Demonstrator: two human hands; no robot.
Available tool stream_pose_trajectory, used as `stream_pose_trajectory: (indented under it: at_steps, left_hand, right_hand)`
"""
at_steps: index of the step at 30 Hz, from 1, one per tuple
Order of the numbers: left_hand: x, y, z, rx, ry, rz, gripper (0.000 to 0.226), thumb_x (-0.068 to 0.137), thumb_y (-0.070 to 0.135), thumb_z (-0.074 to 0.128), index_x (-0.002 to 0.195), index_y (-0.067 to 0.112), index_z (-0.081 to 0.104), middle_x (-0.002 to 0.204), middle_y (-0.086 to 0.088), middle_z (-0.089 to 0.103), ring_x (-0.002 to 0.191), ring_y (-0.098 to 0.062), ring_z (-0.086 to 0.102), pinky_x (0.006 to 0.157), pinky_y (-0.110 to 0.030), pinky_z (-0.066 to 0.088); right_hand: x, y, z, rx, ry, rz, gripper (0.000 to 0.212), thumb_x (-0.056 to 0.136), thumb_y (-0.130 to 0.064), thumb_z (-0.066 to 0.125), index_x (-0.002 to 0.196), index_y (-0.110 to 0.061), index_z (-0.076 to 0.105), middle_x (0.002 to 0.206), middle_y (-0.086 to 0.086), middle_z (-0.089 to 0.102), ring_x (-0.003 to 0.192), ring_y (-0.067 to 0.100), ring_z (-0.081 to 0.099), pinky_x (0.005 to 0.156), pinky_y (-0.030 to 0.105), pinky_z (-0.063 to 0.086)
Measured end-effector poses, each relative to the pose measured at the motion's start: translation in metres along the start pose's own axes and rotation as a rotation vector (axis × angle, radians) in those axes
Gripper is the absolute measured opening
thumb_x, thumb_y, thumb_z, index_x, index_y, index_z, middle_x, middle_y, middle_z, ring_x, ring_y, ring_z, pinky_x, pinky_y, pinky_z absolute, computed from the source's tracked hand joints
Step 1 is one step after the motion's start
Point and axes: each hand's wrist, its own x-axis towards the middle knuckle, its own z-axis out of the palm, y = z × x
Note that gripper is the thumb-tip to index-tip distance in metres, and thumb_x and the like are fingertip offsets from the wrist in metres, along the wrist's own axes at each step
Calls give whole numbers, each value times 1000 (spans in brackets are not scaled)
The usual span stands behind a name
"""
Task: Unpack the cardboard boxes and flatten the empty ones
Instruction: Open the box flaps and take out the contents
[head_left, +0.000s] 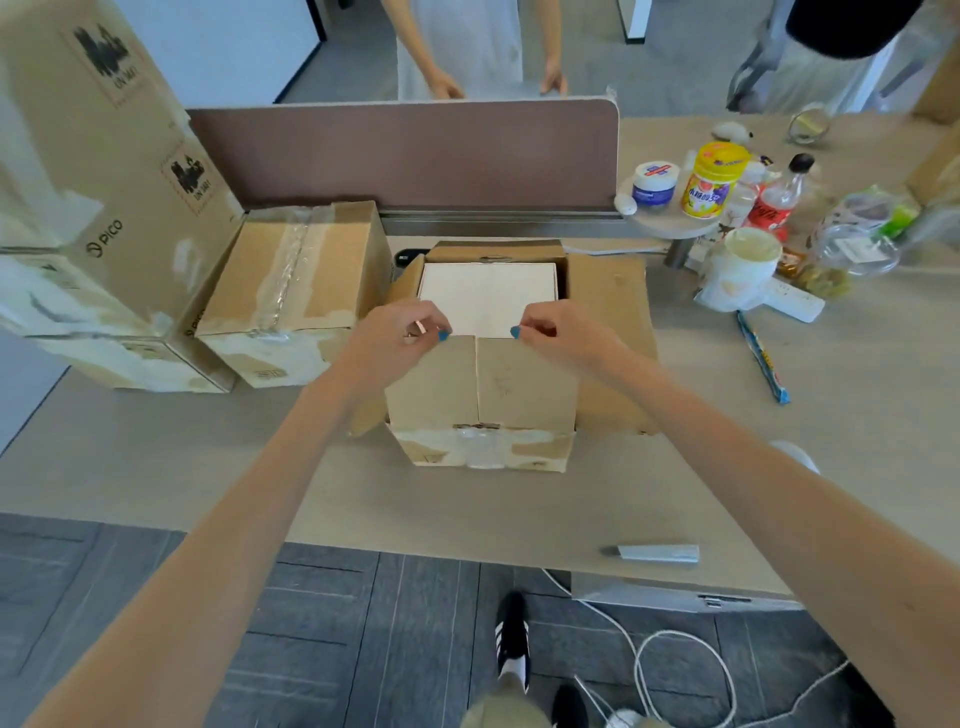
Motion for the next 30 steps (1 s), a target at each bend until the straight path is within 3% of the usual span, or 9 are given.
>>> stream_pose_trajectory:
  at_steps: [2,7,11,14,17,20,23,27,30]
  left_hand:
    - [-13,9,-10,-41,-48,-59,16,99,16,57,108,16,70,105,0,68,88,-21,63,80,-34,52]
    - [-47,15,-14,-89,-251,-191,18,97,20,61,106,34,68,101,4,70,83,-27,64,79,-42,53]
    - [-71,7,3,-128,-293,-227,35,90,10,68,110,38,63,114,9,65,87,-8,62,80,-29,53]
    - [-80,-4,23,-68,-296,-240,46,88,14,72,122,42,55,133,13,52,117,-7,50,101,-31,41]
    - [-82,-12,40,121,-301,-244,69,84,23,78,142,37,44,156,8,32,144,-17,24,117,-41,23]
    - [-83,-17,55,225,-262,-265,91,79,29,81,152,38,28,165,6,10,150,-21,4,121,-50,14]
    - [-83,-24,70,295,-236,-292,105,77,33,83,156,40,13,166,4,-10,151,-24,-15,122,-52,6]
    - [-78,-34,85,352,-196,-319,110,80,41,79,157,41,0,163,1,-23,149,-28,-25,122,-53,1]
    - [-78,-42,95,394,-148,-303,104,83,45,75,157,38,2,164,-1,-22,149,-31,-22,121,-53,2]
  right_hand:
    - [-8,-6,-5,95,-107,-12,25,96,-39,53,75,-27,61,71,-11,59,68,9,54,63,27,42]
    - [-34,-17,-6,162,-318,18,13,92,-27,61,93,-16,68,83,-2,72,67,12,68,61,23,50]
    - [-50,-11,9,-17,-331,13,15,86,-32,65,100,-25,65,98,-10,66,89,12,65,76,27,50]
    - [-61,-1,24,-146,-321,9,40,85,-38,66,121,-28,54,122,-10,54,113,12,52,91,31,46]
    - [-69,6,37,-300,-291,-25,68,85,-44,65,143,-25,36,147,-6,34,135,14,32,103,33,35]
    - [-70,16,54,-436,-269,-59,90,86,-52,62,154,-23,12,162,-3,3,148,15,-3,117,35,14]
    - [-69,29,72,-495,-237,-73,102,84,-57,62,155,-20,-2,161,-1,-14,147,21,-16,119,37,2]
    - [-66,42,89,-645,-153,-115,98,89,-54,56,154,-13,-5,161,6,-11,148,26,-11,122,38,1]
    - [-65,48,100,-720,-71,-129,94,87,-51,61,154,-9,10,161,10,7,149,29,8,121,39,9]
